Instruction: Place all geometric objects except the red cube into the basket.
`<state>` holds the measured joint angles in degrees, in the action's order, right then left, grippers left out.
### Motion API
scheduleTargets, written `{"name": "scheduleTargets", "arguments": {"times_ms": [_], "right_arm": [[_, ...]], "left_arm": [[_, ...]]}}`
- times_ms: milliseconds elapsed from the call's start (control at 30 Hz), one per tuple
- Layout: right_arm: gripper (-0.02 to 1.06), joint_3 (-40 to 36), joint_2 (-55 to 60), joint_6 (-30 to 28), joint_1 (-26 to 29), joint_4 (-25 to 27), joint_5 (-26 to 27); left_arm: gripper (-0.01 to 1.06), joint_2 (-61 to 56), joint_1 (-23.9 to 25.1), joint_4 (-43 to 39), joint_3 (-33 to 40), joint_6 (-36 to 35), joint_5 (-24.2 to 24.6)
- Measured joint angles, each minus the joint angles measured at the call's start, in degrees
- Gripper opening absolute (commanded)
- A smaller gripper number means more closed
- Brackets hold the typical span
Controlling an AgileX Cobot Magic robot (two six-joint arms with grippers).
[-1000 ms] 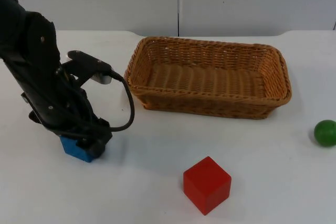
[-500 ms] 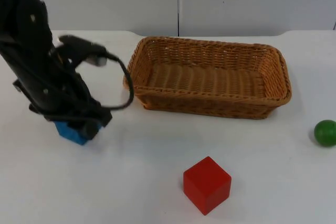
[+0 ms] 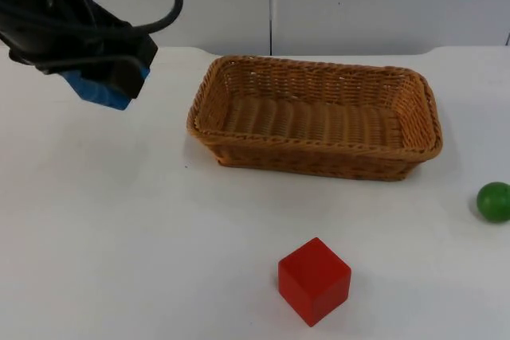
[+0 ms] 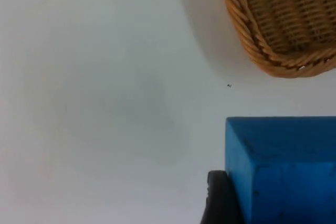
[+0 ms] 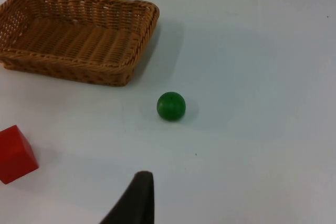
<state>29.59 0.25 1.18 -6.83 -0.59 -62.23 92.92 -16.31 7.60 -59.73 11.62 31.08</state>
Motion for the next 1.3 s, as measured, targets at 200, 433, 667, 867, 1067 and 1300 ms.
{"name": "scheduleTargets", "arguments": {"times_ms": [200, 433, 667, 867, 1067, 1300], "right_arm": [[1.05, 0.0, 0.0, 0.0, 0.0, 0.0, 0.0], [1.05, 0.0, 0.0, 0.0, 0.0, 0.0, 0.0], [1.05, 0.0, 0.0, 0.0, 0.0, 0.0, 0.0], [1.05, 0.0, 0.0, 0.0, 0.0, 0.0, 0.0], [1.05, 0.0, 0.0, 0.0, 0.0, 0.0, 0.0], [1.05, 0.0, 0.0, 0.0, 0.0, 0.0, 0.0]], "left_arm": [[0.00, 1.2, -0.2, 0.4, -3.7, 0.1, 0.1], [0.00, 6.7, -3.7, 0.6, -13.0, 1.3, 2.1], [0.00, 19.6, -6.8, 1.0, -29.7, 3.0, 6.3], [0.00, 31.8, -7.0, 1.7, -43.0, 4.1, 11.3], [0.00, 38.9, -7.0, 1.8, -49.0, 4.4, 12.3], [0.00, 44.8, -7.1, 1.7, -51.5, 4.4, 11.7]]}}
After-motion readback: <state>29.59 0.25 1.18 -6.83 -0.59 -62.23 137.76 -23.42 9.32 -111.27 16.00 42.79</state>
